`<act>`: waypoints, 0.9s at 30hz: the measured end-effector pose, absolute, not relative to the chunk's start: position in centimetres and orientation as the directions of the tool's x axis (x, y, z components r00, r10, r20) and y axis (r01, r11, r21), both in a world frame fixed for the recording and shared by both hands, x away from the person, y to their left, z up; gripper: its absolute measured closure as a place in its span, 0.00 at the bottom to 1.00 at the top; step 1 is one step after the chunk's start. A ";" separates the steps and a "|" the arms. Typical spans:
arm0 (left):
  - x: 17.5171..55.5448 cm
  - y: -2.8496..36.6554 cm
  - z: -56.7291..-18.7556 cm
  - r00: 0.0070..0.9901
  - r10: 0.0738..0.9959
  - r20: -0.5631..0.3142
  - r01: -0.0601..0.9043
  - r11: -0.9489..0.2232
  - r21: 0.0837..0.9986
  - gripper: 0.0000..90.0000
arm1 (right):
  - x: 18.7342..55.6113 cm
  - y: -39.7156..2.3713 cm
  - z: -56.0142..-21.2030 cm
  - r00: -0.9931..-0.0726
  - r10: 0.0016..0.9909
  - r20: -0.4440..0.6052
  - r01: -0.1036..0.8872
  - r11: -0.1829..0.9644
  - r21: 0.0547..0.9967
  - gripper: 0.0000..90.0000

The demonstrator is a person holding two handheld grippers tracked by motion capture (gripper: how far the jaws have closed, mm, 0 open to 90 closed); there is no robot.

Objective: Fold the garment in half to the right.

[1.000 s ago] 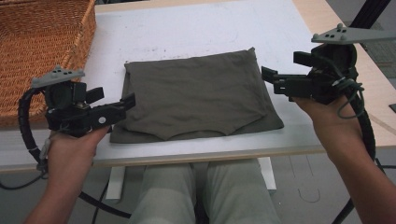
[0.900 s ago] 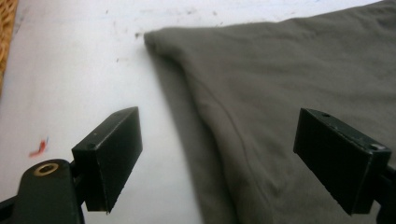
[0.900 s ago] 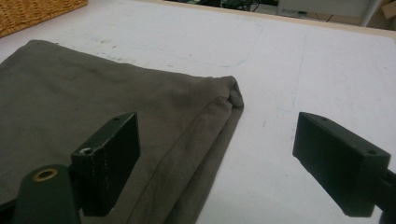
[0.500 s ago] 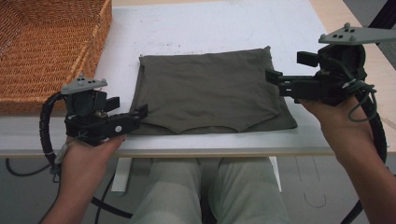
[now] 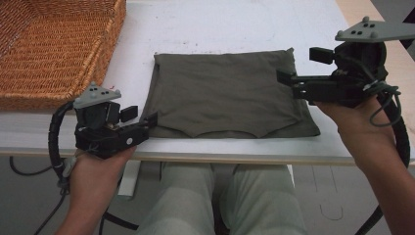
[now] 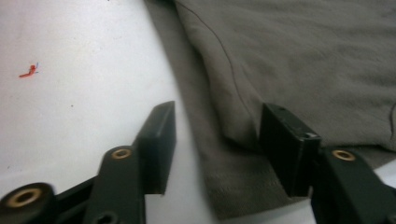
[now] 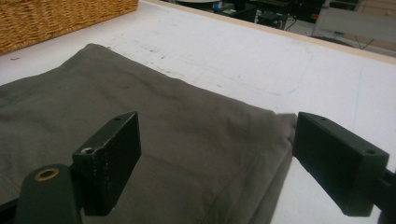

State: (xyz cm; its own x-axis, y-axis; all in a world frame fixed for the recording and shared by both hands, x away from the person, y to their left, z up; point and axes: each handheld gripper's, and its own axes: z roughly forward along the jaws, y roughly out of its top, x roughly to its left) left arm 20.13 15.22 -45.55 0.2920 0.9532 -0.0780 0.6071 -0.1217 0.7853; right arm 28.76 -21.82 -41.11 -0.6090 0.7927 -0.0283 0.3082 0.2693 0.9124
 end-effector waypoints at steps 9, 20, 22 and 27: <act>19.4 15.1 -46.1 0.304 0.949 -0.088 0.574 -0.109 0.811 0.75 | 30.4 -19.6 -40.7 -0.646 0.763 -0.030 0.317 0.304 0.898 0.17; 19.6 15.5 -46.2 0.316 0.931 -0.184 0.594 -0.043 0.804 0.94 | 34.1 -13.8 -39.8 -0.723 0.691 -0.007 0.319 0.343 0.884 0.25; 19.6 15.7 -46.3 0.319 0.926 -0.201 0.595 -0.030 0.803 0.94 | 35.0 -12.6 -39.7 -0.736 0.677 0.001 0.322 0.349 0.880 0.26; 19.8 16.3 -46.5 0.335 0.911 -0.239 0.598 -0.010 0.801 0.94 | 37.1 -8.9 -39.4 -0.777 0.630 0.000 0.322 0.397 0.859 0.31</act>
